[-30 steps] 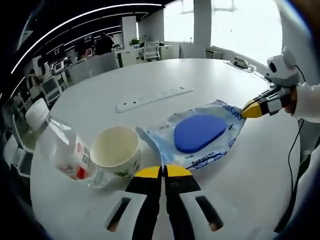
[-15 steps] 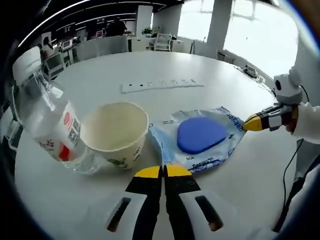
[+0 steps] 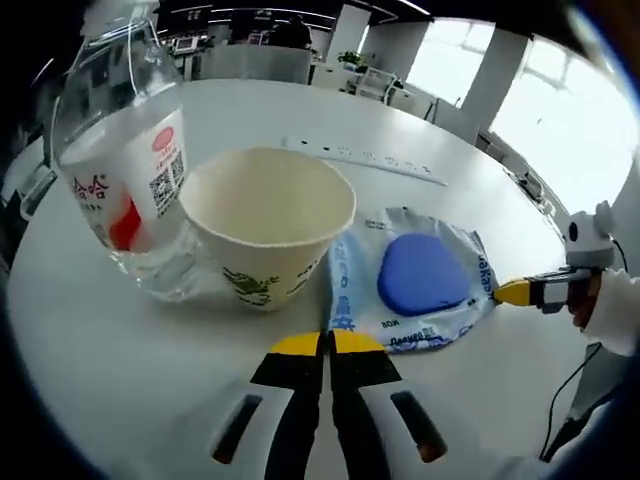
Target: Arrange the tabletop items into an orderly group along one side of the table until the central work area is clear of visible clutter.
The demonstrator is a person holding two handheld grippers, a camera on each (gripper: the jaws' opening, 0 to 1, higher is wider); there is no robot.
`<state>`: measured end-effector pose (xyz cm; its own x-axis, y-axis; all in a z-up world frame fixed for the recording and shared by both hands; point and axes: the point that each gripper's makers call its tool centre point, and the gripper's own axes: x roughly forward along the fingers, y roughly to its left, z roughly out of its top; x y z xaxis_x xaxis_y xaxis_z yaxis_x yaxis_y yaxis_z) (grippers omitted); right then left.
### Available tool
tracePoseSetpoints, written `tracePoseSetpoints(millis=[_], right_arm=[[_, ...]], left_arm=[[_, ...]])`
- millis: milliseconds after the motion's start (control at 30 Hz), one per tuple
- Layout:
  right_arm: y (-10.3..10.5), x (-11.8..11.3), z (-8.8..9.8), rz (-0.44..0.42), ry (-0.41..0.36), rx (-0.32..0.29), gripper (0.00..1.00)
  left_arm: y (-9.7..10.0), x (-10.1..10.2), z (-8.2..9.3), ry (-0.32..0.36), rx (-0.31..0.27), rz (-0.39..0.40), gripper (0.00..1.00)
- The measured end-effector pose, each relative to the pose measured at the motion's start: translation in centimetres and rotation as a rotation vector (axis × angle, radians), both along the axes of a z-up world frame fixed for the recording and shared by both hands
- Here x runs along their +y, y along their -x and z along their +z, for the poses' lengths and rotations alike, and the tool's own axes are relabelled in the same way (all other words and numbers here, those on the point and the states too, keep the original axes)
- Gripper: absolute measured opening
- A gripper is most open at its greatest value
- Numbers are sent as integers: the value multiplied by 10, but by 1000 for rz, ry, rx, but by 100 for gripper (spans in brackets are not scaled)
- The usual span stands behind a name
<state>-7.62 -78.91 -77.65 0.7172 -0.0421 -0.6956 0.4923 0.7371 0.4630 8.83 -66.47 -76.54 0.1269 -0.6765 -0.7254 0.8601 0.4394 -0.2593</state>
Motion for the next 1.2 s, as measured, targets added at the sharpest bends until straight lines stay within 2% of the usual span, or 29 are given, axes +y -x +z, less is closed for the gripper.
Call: tracePoseSetpoints(millis=[167,333,467,567,667,733,800,867,967,1067,1200], right_arm=[[1,1,1,-22,-10,-6,0],[1,0,0,-29,-32,0,0],[1,0,0,-32,-30,-5,0],[1,0,-1,-58,-41,3,0],[0,1,0,-45,-20,13,0],[0,0,0,-96,-37,14,0],[1,-1,2,-61,14,8,0],[0,0,6,-53,36,3,6],[-5,2,22,10,88,-43,12],[5,11,28,124,175,4,12],[20,18,30,121,206,8,20]], left_arm=[[0,1,-1,35,51,70,0],[1,0,-1,36,39,68,0],[0,0,-2,40,60,88,0],[1,-1,-2,34,42,82,0],[1,-2,-3,23,18,78,0],[1,-1,-3,21,13,93,0],[1,-1,-3,22,10,98,0],[0,-1,-3,15,-2,95,0],[-1,-1,-4,8,-22,89,0],[-1,-1,-4,13,-26,102,0],[-3,-1,-5,8,-39,103,0]])
